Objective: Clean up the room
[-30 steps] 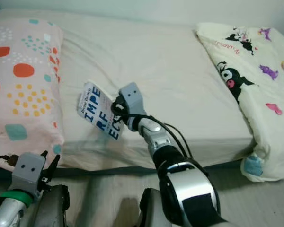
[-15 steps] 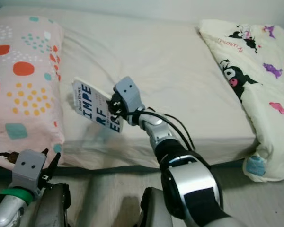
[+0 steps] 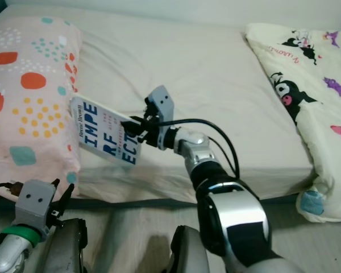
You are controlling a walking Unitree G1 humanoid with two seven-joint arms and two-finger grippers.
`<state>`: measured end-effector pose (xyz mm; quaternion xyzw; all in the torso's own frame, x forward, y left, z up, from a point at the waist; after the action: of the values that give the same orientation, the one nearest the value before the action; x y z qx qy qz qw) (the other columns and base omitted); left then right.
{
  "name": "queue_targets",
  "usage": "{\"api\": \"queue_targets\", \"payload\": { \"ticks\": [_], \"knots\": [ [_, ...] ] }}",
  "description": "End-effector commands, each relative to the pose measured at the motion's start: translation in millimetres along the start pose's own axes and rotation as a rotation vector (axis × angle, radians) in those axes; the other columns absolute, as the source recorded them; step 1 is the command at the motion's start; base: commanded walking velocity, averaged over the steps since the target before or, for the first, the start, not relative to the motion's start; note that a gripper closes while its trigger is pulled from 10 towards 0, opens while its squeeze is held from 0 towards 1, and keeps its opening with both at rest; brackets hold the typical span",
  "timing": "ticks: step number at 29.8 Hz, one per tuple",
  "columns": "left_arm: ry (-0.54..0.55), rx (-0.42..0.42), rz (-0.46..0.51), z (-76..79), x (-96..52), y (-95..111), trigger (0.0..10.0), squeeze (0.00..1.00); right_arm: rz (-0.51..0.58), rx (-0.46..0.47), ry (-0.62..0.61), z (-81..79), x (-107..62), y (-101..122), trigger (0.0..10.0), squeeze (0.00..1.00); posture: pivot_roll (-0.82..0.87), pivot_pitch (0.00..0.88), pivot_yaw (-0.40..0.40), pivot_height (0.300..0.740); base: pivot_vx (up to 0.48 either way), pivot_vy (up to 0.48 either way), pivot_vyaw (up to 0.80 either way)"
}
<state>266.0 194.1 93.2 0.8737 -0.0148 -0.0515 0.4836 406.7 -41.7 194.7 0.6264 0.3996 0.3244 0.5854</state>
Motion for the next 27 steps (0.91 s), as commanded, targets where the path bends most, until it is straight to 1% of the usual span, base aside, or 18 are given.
{"api": "queue_targets", "payload": {
  "ticks": [1,2,3,5,12,16,17,19,23,26,27],
  "knots": [
    [-0.021,-0.010,-0.008,3.9,-2.9,-1.2,10.0,0.00,-0.029,-0.094,0.001,0.5,-3.1,-1.8,10.0,0.00,0.29,0.161,-0.083,0.531,0.000,0.000,0.00],
    [-0.021,-0.010,-0.008,3.9,-2.9,-1.2,10.0,0.00,-0.029,-0.094,0.001,0.5,-3.1,-1.8,10.0,0.00,0.29,0.161,-0.083,0.531,0.000,0.000,0.00],
    [-0.023,-0.010,-0.008,3.8,-3.2,-1.2,10.0,0.00,-0.036,-0.118,0.002,0.7,-3.7,-1.0,10.0,0.00,0.29,0.162,-0.081,0.531,0.000,0.000,0.00],
    [-0.026,-0.010,-0.008,4.1,-3.5,-1.0,10.0,0.00,-0.071,-0.193,0.010,-0.2,-3.7,-1.1,10.0,0.00,0.29,0.162,-0.081,0.531,0.000,0.000,0.00],
    [-0.028,-0.011,-0.010,4.5,-3.8,-1.2,10.0,0.00,-0.076,-0.241,0.009,-1.9,-1.0,0.8,10.0,0.00,0.29,0.162,-0.082,0.531,0.000,0.000,0.00],
    [-0.028,-0.011,-0.012,4.4,-4.7,-1.5,10.0,0.00,-0.104,-0.290,0.010,-3.6,0.4,-3.6,10.0,0.00,0.29,0.162,-0.082,0.531,0.000,0.000,0.00],
    [-0.028,-0.011,-0.012,4.4,-4.7,-1.5,10.0,0.00,-0.104,-0.290,0.010,-3.6,0.4,-3.6,10.0,0.00,0.29,0.162,-0.082,0.531,0.000,0.000,0.00],
    [-0.027,-0.010,-0.013,3.8,-4.8,-1.9,10.0,0.00,-0.124,-0.337,-0.002,-3.5,1.1,-6.7,10.0,0.00,0.30,0.162,-0.080,0.531,0.000,0.000,0.00],
    [-0.027,-0.009,-0.015,3.3,-4.8,-2.1,10.0,0.00,-0.123,-0.361,-0.018,-2.4,1.1,-6.5,10.0,0.00,0.30,0.163,-0.080,0.531,0.000,0.000,0.00],
    [-0.026,-0.007,-0.015,2.6,-4.7,-2.1,10.0,0.00,-0.104,-0.373,-0.044,-0.3,0.9,-3.0,10.0,0.00,0.30,0.163,-0.080,0.531,0.000,0.000,0.00],
    [-0.024,-0.005,-0.017,2.2,-4.9,-2.3,10.0,0.00,-0.081,-0.387,-0.068,1.5,1.0,1.7,10.0,0.00,0.30,0.161,-0.079,0.531,0.000,0.000,0.00]
  ]
}}
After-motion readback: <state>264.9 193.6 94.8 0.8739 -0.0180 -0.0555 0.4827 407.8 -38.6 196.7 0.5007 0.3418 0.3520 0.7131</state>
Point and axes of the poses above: a point about 5 cm out from each wrist's last joint towards the gripper, its own x axis pointing out of the wrist towards the gripper, its own y axis along the axis of the wrist's last joint, z = x × y, the point moved 4 cm from there along x, pointing out of the wrist towards the gripper, and after that the axes turned 15 degrees about x, right-handed, at the moved point
